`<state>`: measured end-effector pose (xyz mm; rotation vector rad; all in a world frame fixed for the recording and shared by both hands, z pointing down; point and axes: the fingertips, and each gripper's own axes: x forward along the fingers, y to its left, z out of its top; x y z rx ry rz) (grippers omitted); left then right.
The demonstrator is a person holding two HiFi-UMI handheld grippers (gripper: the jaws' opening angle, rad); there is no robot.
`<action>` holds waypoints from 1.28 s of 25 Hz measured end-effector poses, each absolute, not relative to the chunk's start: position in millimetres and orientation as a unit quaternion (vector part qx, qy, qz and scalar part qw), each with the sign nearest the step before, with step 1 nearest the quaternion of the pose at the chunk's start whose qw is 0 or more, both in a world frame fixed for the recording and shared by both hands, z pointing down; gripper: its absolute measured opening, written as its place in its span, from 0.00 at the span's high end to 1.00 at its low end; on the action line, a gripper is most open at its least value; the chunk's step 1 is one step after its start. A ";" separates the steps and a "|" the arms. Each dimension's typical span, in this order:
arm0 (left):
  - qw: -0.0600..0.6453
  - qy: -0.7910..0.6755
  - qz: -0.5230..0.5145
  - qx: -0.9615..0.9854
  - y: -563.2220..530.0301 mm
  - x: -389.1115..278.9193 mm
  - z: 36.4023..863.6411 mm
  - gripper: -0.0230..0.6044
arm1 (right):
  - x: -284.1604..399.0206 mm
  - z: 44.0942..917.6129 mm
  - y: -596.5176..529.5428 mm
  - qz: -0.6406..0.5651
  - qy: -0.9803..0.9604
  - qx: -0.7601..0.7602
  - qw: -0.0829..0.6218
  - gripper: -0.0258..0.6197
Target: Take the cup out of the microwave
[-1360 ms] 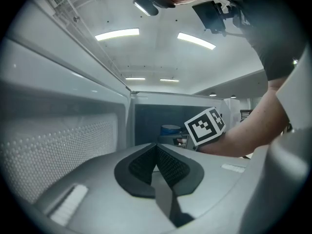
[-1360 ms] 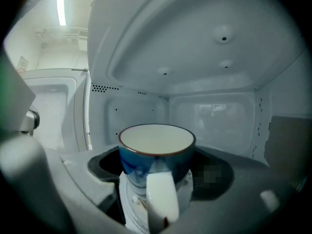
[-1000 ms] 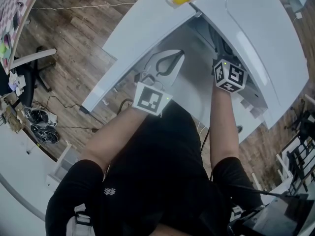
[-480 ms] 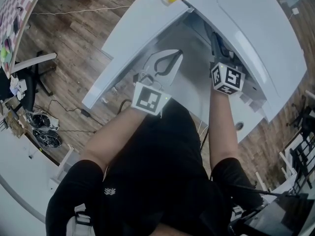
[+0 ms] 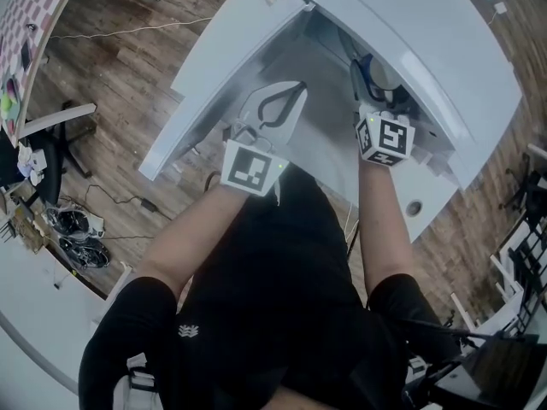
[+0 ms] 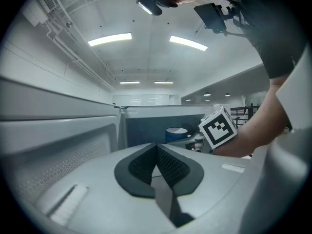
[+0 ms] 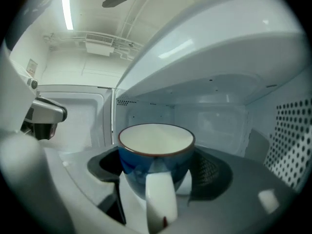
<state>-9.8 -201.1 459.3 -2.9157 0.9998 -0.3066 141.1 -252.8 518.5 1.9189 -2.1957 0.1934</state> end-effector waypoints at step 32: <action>0.054 0.317 -0.058 -0.945 -178.0 -25.2 365.8 0.96 | 94.1 441.5 -146.1 0.062 -0.785 0.605 0.115 0.35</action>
